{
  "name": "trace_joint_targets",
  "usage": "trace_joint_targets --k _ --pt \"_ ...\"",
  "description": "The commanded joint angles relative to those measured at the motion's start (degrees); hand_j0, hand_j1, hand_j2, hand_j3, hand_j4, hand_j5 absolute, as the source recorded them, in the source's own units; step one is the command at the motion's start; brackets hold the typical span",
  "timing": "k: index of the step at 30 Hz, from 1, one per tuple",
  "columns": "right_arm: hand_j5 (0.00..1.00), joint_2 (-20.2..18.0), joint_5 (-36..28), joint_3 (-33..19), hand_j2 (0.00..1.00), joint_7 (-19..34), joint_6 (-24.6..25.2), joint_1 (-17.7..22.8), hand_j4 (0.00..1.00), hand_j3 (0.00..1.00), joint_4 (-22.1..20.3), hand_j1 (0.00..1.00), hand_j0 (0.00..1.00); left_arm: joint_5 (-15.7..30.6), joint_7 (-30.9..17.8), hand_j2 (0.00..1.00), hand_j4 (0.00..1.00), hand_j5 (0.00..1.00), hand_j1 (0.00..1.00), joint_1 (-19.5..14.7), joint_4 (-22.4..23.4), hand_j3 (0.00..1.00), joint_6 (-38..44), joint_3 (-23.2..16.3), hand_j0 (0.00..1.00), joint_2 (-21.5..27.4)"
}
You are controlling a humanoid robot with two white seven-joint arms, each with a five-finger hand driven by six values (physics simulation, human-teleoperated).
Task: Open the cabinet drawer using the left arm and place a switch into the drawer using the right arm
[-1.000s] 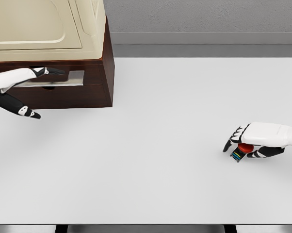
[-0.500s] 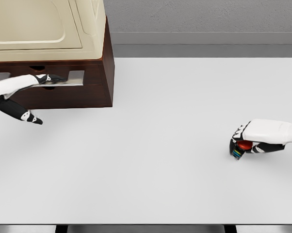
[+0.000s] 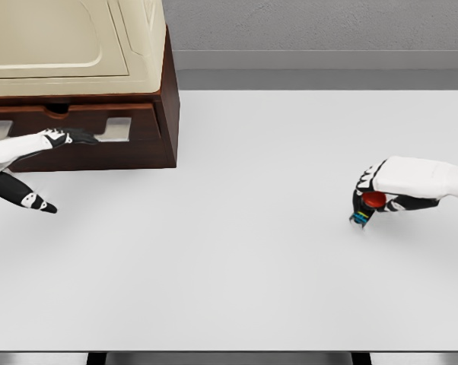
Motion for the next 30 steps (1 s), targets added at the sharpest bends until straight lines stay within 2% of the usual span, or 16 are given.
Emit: trace_joint_targets --k 1,7,11,14,22,27,30 --pt "0.49 1.4 -0.3 0.2 0.49 0.0 0.1 -0.1 0.49 0.49 0.0 0.49 0.49 -2.4 -0.9 1.0 1.0 1.0 1.0 0.5 -0.2 1.0 -0.1 -0.2 1.0 1.4" --pt "0.48 3.7 -0.2 0.5 0.48 0.0 0.1 -2.6 0.48 0.48 0.0 0.48 0.48 -0.4 -2.9 1.0 1.0 1.0 1.0 1.6 -0.8 1.0 -3.3 0.1 1.0 2.8" --pt "0.48 7.3 0.1 5.6 0.48 0.0 0.1 -7.9 0.48 0.48 0.1 0.48 0.48 1.8 -2.9 1.0 1.0 1.0 1.0 2.4 -0.9 1.0 -5.3 0.0 1.0 3.2" --pt "0.48 7.6 0.1 6.0 0.48 0.0 0.1 -8.9 0.48 0.48 0.1 0.48 0.48 1.8 -2.9 1.0 1.0 1.0 1.0 3.2 -0.9 1.0 -6.9 0.0 1.0 4.2" --pt "0.48 11.5 0.3 9.2 0.48 0.0 0.1 -13.7 0.48 0.48 0.4 0.48 0.48 5.9 -3.1 1.0 1.0 1.0 1.0 5.1 -0.9 1.0 -8.3 0.0 1.0 6.5" --pt "0.48 14.2 0.3 12.6 0.48 0.0 0.1 -18.5 0.48 0.48 0.6 0.48 0.48 6.7 -3.1 1.0 1.0 1.0 1.0 6.6 -0.9 1.0 -8.3 0.2 1.0 8.0" --pt "0.47 16.0 0.3 15.4 0.47 0.0 0.1 -21.4 0.47 0.47 2.9 0.47 0.47 7.0 -3.1 1.0 1.0 1.0 1.0 7.7 -0.9 1.0 -8.3 0.4 1.0 8.5"
